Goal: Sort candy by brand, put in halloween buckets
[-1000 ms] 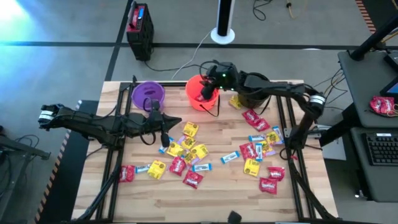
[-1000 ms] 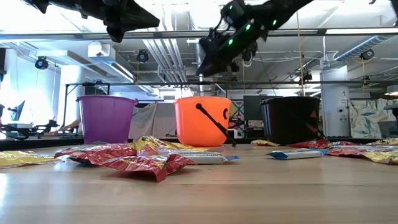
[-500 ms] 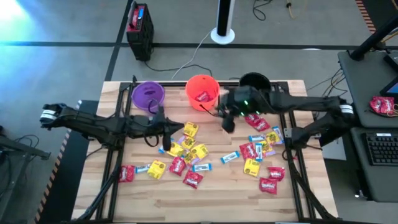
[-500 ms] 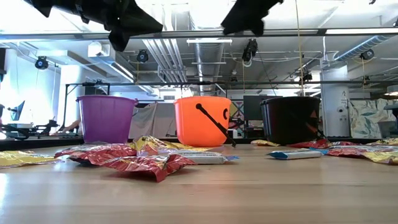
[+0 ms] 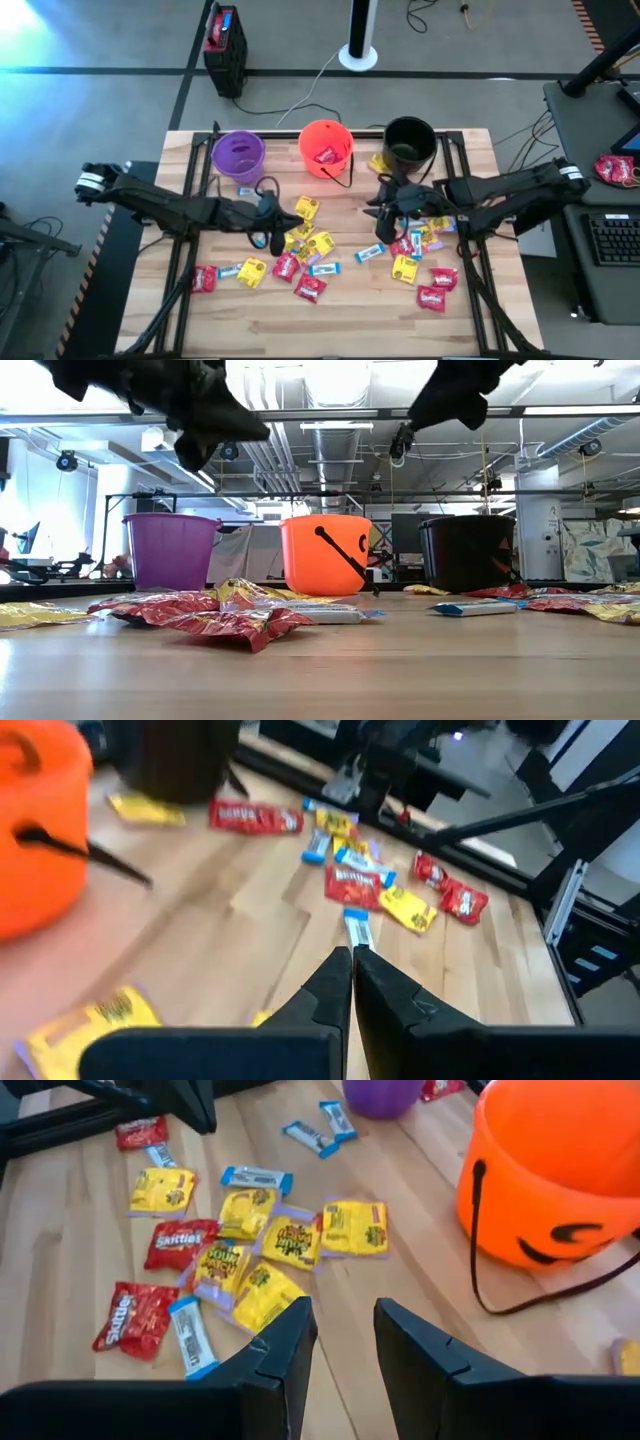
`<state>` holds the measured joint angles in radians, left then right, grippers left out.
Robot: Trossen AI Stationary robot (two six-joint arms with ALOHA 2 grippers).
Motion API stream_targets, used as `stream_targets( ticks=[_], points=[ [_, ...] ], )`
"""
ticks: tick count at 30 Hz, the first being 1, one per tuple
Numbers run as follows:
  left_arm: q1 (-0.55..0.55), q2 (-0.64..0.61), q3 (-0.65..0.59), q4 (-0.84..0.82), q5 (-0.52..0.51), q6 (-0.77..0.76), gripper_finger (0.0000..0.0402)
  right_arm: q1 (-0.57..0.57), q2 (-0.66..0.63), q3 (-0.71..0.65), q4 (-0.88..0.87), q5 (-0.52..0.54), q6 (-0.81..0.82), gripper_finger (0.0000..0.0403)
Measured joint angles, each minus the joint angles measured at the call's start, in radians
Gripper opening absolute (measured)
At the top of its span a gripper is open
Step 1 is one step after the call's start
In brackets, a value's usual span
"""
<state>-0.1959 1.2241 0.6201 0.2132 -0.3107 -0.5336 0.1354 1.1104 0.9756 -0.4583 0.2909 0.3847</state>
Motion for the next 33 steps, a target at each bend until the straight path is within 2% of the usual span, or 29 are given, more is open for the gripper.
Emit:
stream_targets(
  ticks=[7,11,16,22,27,33],
  points=[
    [0.000,0.110,0.003,0.020,-0.047,-0.147,0.0000,0.020,-0.002,-0.022,0.000,0.000,0.010,0.0101],
    [0.000,0.197,0.081,-0.043,-0.046,-0.156,0.0000,0.022,0.004,-0.023,0.000,0.001,0.009,0.0110],
    [-0.002,0.306,0.251,-0.319,-0.050,-0.133,0.0000,0.022,0.003,-0.023,0.000,0.001,0.006,0.0123],
    [0.001,0.422,0.405,-0.598,-0.123,-0.197,0.0000,0.022,0.003,-0.026,-0.011,0.001,-0.012,0.0140],
    [0.012,0.474,0.433,-0.613,-0.126,-0.236,0.0000,0.022,0.003,-0.030,-0.011,0.001,-0.040,0.0151],
    [0.046,0.507,0.433,-0.608,-0.126,-0.372,0.0000,0.022,0.003,-0.030,-0.008,0.008,-0.057,0.0158]
  ],
)
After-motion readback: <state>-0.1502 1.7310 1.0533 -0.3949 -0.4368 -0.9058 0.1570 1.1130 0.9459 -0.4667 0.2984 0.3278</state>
